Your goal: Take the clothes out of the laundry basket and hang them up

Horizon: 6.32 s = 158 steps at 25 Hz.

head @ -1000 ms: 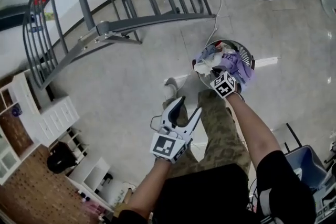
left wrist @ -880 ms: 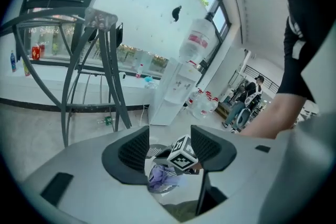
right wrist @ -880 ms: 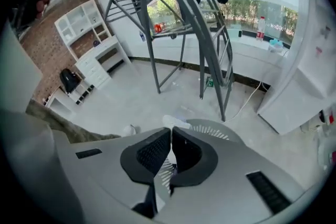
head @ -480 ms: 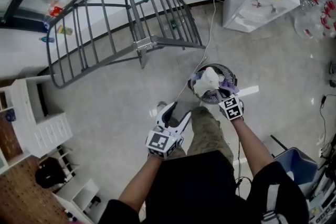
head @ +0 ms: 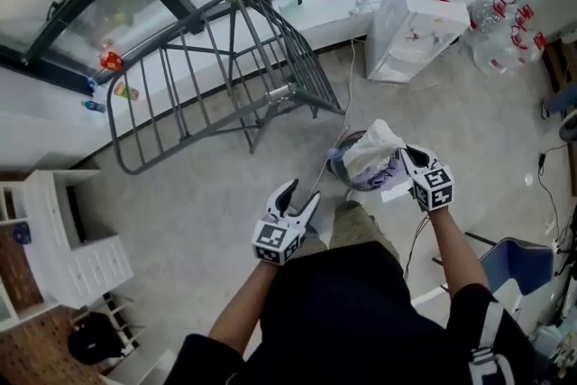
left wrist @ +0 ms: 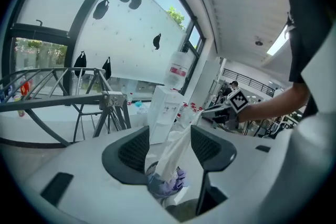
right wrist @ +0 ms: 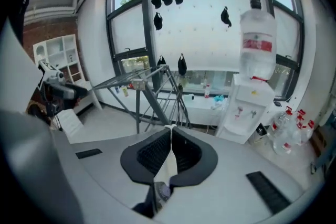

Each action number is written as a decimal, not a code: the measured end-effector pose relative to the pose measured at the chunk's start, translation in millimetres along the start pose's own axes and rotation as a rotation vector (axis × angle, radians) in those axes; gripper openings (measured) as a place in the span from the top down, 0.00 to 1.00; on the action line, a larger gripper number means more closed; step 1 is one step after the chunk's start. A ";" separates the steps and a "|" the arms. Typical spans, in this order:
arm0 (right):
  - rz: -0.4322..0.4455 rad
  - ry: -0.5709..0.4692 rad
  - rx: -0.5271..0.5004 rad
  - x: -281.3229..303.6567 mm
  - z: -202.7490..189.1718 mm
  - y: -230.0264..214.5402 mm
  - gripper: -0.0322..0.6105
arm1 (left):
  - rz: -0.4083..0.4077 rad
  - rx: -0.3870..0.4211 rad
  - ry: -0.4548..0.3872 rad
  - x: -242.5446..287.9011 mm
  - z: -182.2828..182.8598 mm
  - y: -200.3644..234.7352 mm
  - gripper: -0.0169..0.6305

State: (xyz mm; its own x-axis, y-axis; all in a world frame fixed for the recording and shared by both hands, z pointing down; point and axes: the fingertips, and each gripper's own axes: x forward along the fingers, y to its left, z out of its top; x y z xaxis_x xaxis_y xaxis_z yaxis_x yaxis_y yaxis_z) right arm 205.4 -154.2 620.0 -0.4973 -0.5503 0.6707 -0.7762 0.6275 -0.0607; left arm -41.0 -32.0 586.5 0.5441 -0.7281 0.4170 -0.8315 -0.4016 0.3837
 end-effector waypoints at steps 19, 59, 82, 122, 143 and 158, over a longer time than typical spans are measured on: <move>-0.227 -0.433 0.028 -154.6 222.0 44.8 0.94 | -0.112 0.084 -0.144 -67.7 56.7 25.4 0.62; -0.125 -0.807 -0.114 -303.2 447.1 166.6 0.94 | -0.271 0.151 0.248 59.2 -77.7 18.1 0.61; -0.189 -0.808 -0.079 -324.5 444.2 150.5 0.94 | -0.236 0.150 0.333 84.7 -98.6 -4.7 0.96; -0.106 -0.487 0.422 -125.8 89.1 87.2 0.94 | -0.349 0.289 -0.711 -181.1 338.2 14.5 0.97; 0.162 -0.250 -0.352 -89.9 188.6 193.2 0.64 | -0.174 0.312 -0.815 -265.1 369.4 69.3 0.97; 0.379 -0.202 -0.244 -90.2 179.9 238.6 0.65 | -0.103 0.394 -0.804 -292.9 376.4 77.6 0.97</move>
State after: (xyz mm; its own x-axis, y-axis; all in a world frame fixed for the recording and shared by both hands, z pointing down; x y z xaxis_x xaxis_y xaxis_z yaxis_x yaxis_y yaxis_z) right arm -4.7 -53.8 412.1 -0.8113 -0.3386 0.4766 -0.4243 0.9018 -0.0816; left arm -307.0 -59.0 184.0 0.4987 -0.7873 -0.3625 -0.8414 -0.5402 0.0158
